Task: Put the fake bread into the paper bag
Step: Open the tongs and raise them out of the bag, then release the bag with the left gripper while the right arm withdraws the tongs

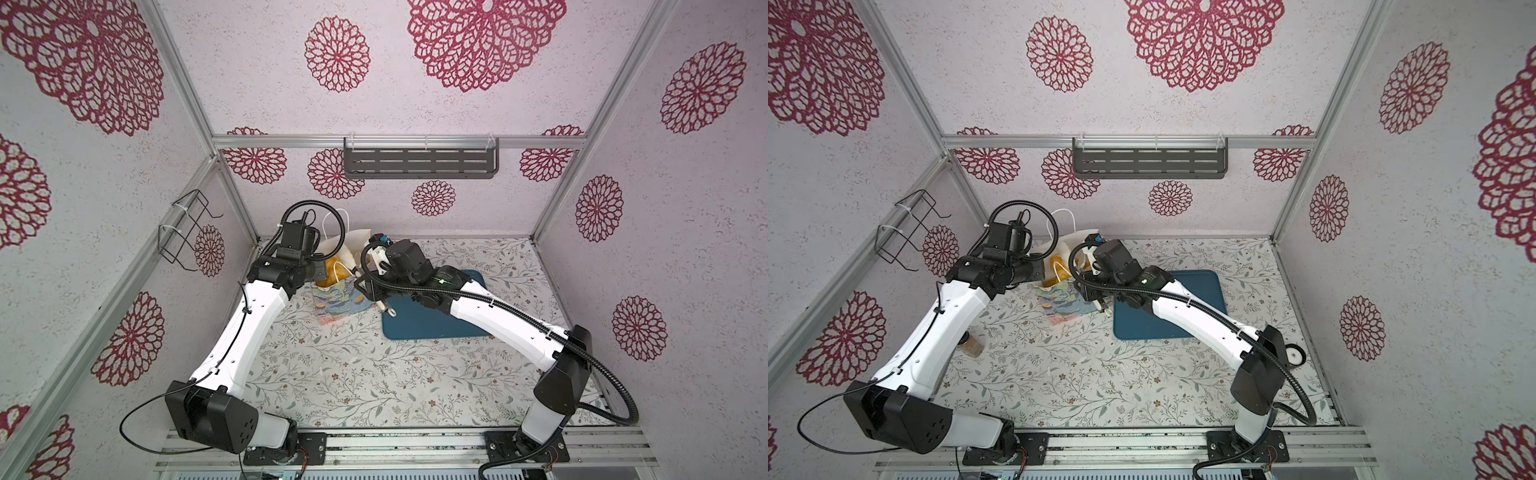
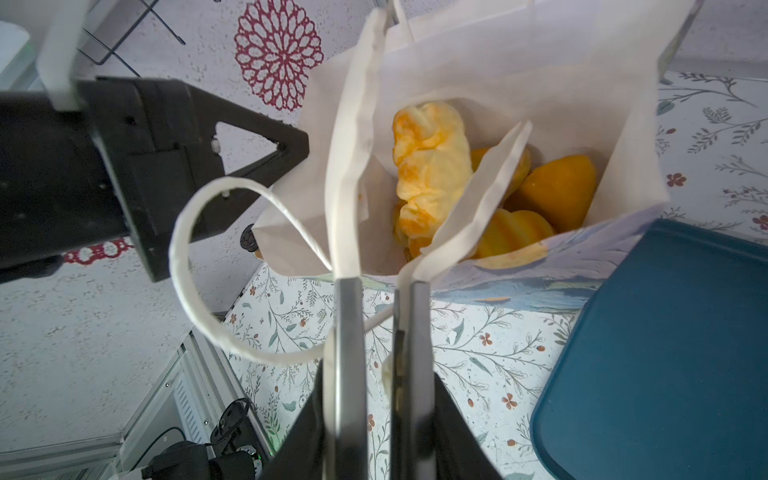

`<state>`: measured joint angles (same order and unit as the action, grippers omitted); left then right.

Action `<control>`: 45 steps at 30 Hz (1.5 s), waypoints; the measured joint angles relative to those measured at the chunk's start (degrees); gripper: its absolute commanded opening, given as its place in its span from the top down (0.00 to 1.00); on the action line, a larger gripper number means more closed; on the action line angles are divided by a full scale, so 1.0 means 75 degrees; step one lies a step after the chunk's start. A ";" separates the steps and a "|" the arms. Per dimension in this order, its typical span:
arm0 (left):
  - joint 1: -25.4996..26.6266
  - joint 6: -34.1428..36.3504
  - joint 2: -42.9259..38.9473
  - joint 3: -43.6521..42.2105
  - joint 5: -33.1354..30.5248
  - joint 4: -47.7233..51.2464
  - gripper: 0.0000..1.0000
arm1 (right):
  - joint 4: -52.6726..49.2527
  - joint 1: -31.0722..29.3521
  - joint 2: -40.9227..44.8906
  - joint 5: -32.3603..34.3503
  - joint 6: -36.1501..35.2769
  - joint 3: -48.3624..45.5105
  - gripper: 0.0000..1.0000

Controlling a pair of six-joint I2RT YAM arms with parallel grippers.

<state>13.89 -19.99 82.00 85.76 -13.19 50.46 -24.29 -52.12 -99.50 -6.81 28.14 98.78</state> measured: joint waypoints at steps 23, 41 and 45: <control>0.0015 -0.0003 0.0000 0.0000 -0.0006 0.0000 1.00 | -0.0239 0.0321 0.1119 0.0746 -0.0300 -0.0093 0.66; 0.0015 -0.0207 -0.0105 -0.0102 -0.0032 -0.0254 0.54 | -0.0350 0.1804 0.3427 0.1620 -0.0420 -0.2669 0.67; 0.0015 -0.0245 -0.0192 -0.0102 -0.0160 -0.0315 0.39 | -0.0344 0.2055 0.3812 0.1740 -0.0551 -0.3118 0.66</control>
<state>14.00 -21.82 80.55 84.99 -14.39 48.10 -26.87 -36.71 -70.91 6.24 24.01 75.40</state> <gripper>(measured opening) 0.558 0.341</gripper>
